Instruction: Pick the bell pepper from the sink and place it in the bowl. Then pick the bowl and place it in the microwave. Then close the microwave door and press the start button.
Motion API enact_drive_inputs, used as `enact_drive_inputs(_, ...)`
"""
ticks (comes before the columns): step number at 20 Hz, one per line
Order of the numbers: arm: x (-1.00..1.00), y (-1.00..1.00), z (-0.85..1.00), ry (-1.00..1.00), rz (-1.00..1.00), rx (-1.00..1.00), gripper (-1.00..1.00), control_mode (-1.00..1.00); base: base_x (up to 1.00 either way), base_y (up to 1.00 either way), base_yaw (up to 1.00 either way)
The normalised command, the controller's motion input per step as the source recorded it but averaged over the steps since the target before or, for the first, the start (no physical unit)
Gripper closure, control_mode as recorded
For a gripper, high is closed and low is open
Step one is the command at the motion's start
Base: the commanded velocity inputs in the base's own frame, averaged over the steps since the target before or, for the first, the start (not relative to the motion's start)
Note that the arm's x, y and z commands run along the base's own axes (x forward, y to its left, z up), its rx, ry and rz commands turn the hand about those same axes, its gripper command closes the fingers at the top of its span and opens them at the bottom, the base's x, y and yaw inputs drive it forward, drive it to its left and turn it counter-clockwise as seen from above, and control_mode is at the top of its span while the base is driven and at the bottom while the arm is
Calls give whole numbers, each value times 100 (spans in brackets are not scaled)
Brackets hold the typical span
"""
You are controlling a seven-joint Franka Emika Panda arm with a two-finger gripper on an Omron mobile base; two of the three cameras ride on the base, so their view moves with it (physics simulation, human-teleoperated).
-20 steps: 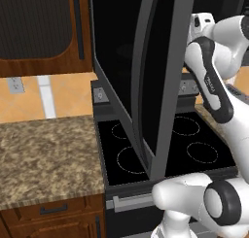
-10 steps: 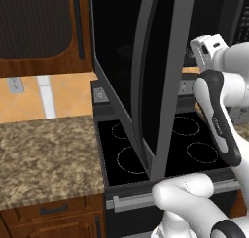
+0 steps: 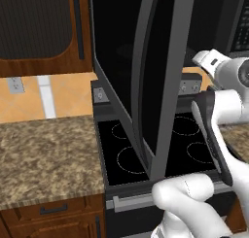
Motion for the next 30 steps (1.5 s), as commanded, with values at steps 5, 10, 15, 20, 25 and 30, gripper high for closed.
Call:
enact_drive_inputs(5, -44, -37, -50, -2, -3, -50, -100, -100, 0, 0, 0)
enact_drive_inputs(10, -67, 1, -47, -9, -16, -56, -100, -100, 0, 0, 0)
enact_drive_inputs(15, -33, 13, -22, -3, -32, -57, -100, -100, 0, 0, 0)
enact_drive_inputs(20, 9, -24, -64, -17, -8, -50, -100, -100, 0, 0, 0)
enact_drive_inputs(25, 7, -65, -29, -26, -5, -41, -100, -100, 0, 0, 0)
enact_drive_inputs(30, -49, 12, -6, -17, -24, -35, -100, -100, 0, 0, 0)
